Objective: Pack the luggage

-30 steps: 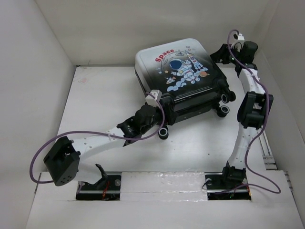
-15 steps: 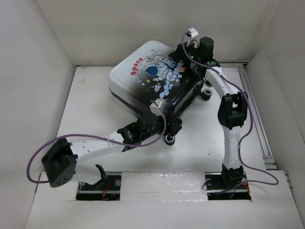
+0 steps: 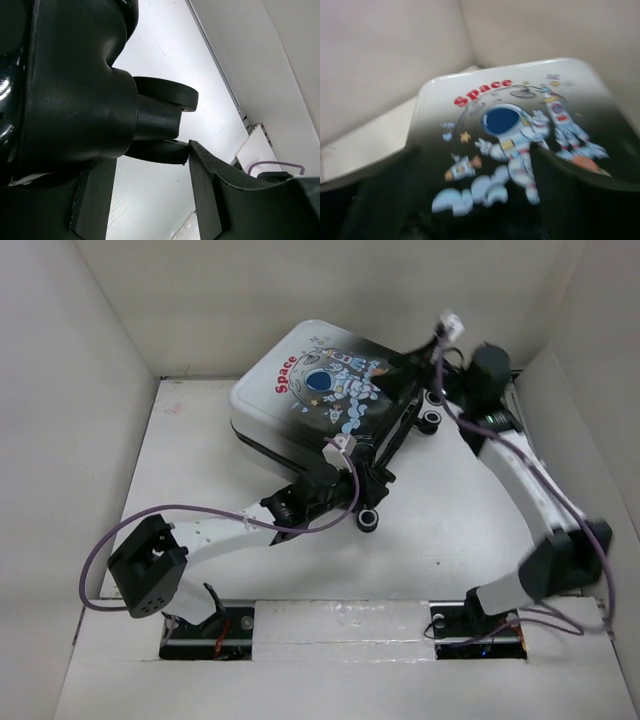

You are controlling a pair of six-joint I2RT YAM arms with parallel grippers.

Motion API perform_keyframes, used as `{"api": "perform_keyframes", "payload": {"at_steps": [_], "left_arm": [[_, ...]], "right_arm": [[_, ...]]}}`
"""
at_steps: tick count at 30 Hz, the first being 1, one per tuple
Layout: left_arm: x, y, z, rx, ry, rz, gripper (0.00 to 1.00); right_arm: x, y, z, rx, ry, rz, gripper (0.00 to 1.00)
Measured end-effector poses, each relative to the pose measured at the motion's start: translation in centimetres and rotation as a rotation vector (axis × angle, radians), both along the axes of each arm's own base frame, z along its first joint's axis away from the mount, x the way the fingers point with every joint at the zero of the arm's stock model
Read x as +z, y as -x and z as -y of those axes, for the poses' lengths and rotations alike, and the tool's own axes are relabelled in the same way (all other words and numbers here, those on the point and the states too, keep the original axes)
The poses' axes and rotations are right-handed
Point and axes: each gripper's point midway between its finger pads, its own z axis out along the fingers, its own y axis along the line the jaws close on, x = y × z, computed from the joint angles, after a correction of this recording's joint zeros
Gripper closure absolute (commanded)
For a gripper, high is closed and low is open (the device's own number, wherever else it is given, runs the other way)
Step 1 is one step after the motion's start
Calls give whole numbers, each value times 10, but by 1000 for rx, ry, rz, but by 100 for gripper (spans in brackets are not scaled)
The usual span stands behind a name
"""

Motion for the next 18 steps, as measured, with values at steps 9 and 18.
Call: {"api": "perform_keyframes", "payload": {"at_steps": [9, 18], "left_arm": [[1, -2, 2, 12, 4, 7, 94], [3, -2, 2, 20, 6, 13, 100]], "right_arm": [[-41, 180, 70, -204, -148, 279, 99], [-245, 204, 63, -237, -36, -111, 80]]}}
